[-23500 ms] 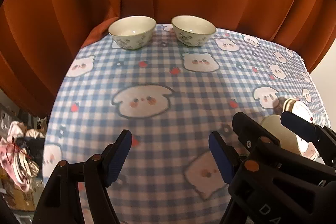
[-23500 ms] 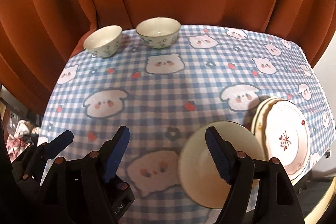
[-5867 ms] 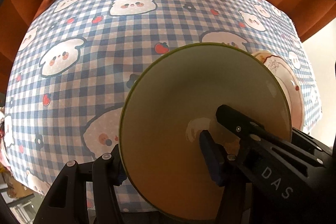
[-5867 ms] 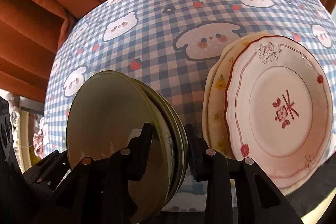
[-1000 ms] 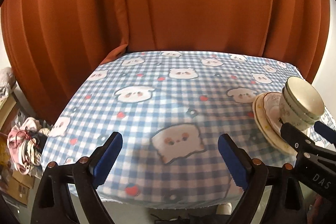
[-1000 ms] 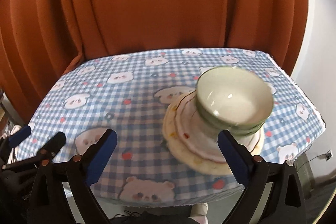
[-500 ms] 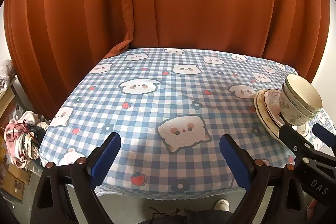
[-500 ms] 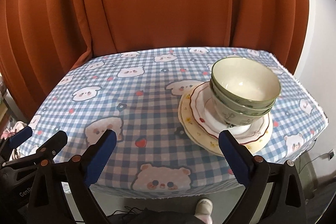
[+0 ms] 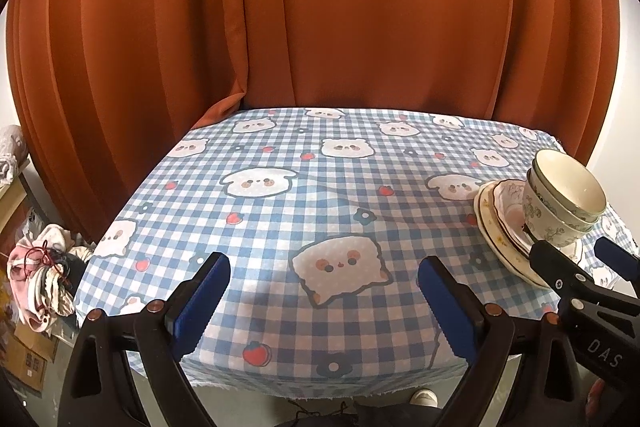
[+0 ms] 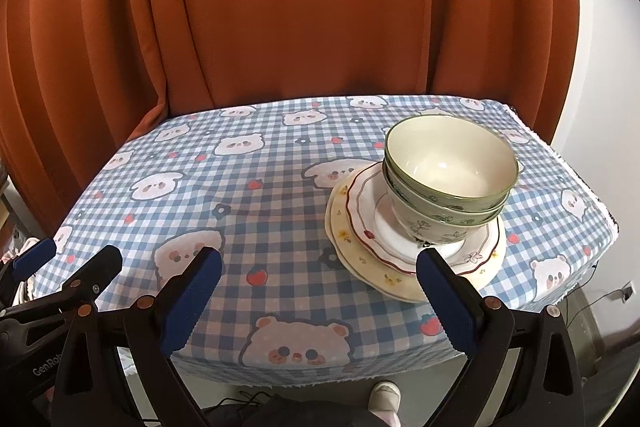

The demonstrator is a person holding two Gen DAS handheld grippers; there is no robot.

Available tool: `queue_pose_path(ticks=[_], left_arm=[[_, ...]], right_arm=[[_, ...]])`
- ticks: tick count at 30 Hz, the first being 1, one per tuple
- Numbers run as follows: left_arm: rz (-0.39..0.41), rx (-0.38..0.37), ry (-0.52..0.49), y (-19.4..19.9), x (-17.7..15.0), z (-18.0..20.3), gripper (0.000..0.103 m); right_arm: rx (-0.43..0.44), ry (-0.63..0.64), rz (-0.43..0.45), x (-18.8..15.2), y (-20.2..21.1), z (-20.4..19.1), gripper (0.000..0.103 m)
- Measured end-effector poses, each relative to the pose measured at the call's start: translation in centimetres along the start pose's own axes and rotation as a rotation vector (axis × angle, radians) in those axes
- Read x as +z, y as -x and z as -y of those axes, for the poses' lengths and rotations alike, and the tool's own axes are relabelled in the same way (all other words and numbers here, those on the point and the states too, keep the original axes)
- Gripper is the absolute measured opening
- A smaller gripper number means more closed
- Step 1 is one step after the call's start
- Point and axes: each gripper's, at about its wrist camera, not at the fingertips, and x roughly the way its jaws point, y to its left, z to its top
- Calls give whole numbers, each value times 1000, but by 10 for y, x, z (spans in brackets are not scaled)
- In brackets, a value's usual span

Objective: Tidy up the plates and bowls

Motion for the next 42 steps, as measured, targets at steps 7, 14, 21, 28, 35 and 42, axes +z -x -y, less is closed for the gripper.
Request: queue_pose_path(ticks=[7, 14, 21, 28, 35, 42], left_arm=[[6, 1, -2, 1, 1, 1, 96], [7, -2, -3, 2, 2, 1, 96], [7, 0, -2, 2, 2, 4, 96], [5, -1, -3, 1, 1, 4, 96], [7, -1, -3, 0, -1, 4, 97], [3, 0, -4, -2, -2, 6, 97]], right_arm=[[0, 0, -7, 1, -1, 1, 99], [-2, 3, -10, 0, -1, 2, 99], [-4, -1, -13, -1, -2, 4, 100], [-3, 0, -15, -2, -2, 5, 100], [-4, 0, -15, -2, -2, 5, 100], [-6, -4, -23, -4, -3, 6, 100]])
